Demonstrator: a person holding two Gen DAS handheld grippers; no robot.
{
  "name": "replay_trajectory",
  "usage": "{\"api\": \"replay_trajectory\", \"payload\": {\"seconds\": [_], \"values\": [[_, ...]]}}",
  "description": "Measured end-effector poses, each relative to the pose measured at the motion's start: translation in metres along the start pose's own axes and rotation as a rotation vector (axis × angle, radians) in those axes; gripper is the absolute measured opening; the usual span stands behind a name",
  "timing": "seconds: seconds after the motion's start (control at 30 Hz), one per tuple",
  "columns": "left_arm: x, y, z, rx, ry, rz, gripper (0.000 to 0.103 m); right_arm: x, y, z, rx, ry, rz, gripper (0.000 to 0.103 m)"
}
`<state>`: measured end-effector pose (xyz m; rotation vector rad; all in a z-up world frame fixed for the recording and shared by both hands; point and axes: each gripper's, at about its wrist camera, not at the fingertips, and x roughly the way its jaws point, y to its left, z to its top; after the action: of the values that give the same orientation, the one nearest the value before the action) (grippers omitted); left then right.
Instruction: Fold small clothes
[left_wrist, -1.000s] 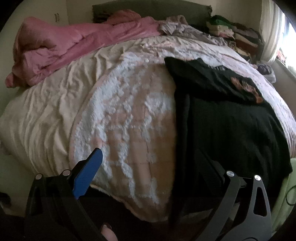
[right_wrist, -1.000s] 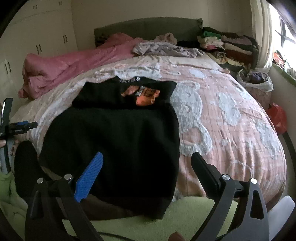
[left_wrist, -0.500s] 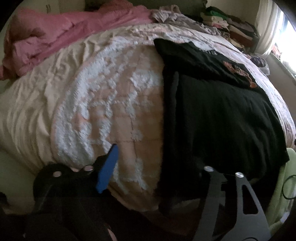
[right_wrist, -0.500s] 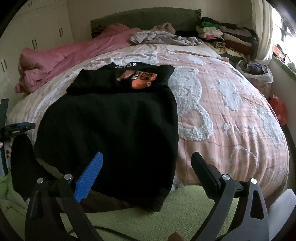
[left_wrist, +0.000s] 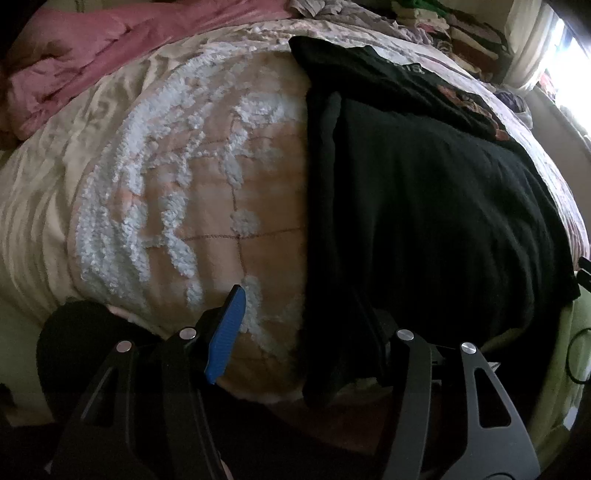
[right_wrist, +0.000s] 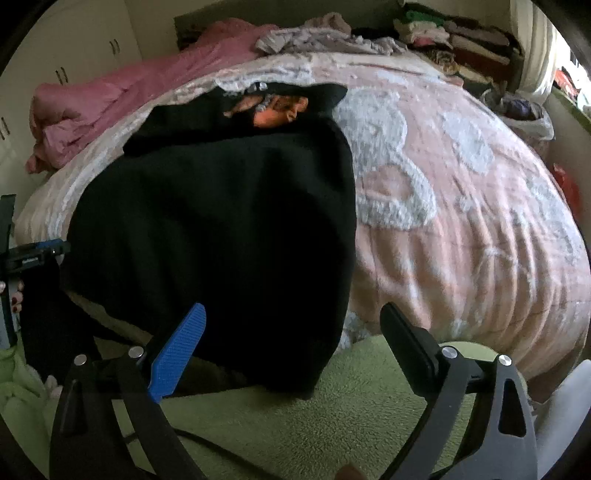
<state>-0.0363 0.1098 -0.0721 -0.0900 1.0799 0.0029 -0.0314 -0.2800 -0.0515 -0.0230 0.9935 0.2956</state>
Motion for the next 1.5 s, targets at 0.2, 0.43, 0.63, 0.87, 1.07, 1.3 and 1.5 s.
{"api": "replay_trajectory", "payload": {"seconds": [0.2, 0.43, 0.63, 0.87, 1.07, 1.3, 1.5], "values": [[-0.001, 0.002, -0.002, -0.004, 0.006, -0.010, 0.050, 0.016, -0.008, -0.003, 0.026, 0.052, 0.006, 0.079], [-0.001, 0.003, -0.012, -0.005, 0.032, -0.040, 0.050, 0.031, -0.011, -0.008, 0.030, 0.098, 0.041, 0.044], [0.006, 0.002, -0.016, -0.008, 0.065, -0.070, 0.050, 0.026, -0.009, -0.007, 0.014, 0.054, 0.071, 0.010], [0.012, -0.003, -0.019, 0.003, 0.092, -0.085, 0.050, 0.003, -0.004, 0.003, -0.002, -0.052, 0.112, 0.008], [0.021, -0.005, -0.019, -0.011, 0.099, -0.081, 0.050, -0.022, -0.010, 0.020, 0.026, -0.152, 0.165, 0.008], [0.017, -0.007, -0.018, -0.014, 0.081, -0.079, 0.028, -0.031, -0.016, 0.033, 0.056, -0.202, 0.201, 0.008], [0.002, -0.003, -0.016, -0.038, 0.067, -0.145, 0.003, -0.036, -0.015, 0.034, 0.052, -0.221, 0.201, 0.008]]}}
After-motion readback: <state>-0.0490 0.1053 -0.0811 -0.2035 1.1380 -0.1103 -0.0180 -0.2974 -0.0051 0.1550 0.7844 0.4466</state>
